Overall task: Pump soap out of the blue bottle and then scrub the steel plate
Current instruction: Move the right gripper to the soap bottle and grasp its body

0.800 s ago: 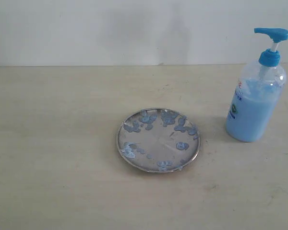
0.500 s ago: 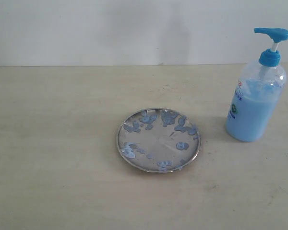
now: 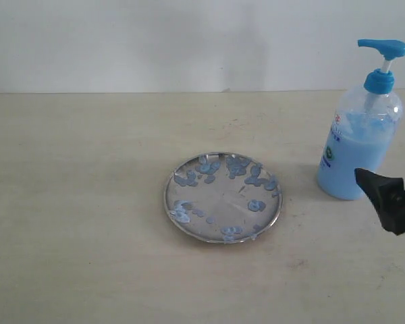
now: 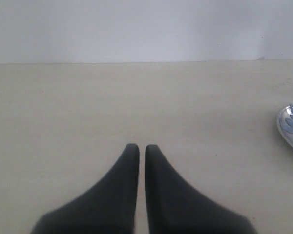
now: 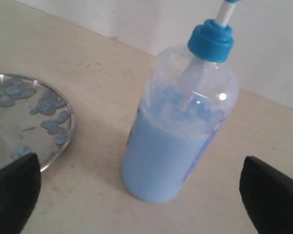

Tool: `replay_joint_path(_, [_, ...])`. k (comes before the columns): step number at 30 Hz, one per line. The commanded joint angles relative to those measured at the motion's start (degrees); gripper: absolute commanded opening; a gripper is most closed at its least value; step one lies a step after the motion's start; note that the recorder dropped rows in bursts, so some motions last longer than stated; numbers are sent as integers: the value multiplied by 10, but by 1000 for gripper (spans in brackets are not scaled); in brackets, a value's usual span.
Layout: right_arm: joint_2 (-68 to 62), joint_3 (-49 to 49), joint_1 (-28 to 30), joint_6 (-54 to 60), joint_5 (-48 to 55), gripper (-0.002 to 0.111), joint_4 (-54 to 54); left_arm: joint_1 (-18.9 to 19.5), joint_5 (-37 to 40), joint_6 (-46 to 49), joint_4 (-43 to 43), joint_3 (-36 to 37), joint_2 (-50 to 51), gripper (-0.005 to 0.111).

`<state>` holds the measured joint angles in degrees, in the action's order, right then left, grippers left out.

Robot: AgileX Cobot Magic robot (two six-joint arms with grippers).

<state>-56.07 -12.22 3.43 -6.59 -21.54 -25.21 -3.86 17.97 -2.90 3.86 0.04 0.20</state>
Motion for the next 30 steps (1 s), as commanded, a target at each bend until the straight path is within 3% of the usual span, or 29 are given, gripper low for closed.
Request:
replay_joint_path(1, [-78, -26, -1, 13, -91, 105, 9, -2, -6, 0, -3, 0, -2, 4])
replay_joint_path(7, [-173, -60, 0, 106, -122, 105, 159, -2, -6, 0, -3, 0, -2, 4])
replay_joint_path(10, [-218, -60, 0, 151, -184, 105, 202, -2, -6, 0, -3, 0, -2, 4])
replay_joint_path(21, [-415, -107, 0, 165, -387, 105, 205, -1, -6, 0, -3, 0, -2, 4])
replay_joint_path(30, [-563, -200, 0, 196, -415, 105, 221, -1, -6, 0, -3, 0, -2, 4])
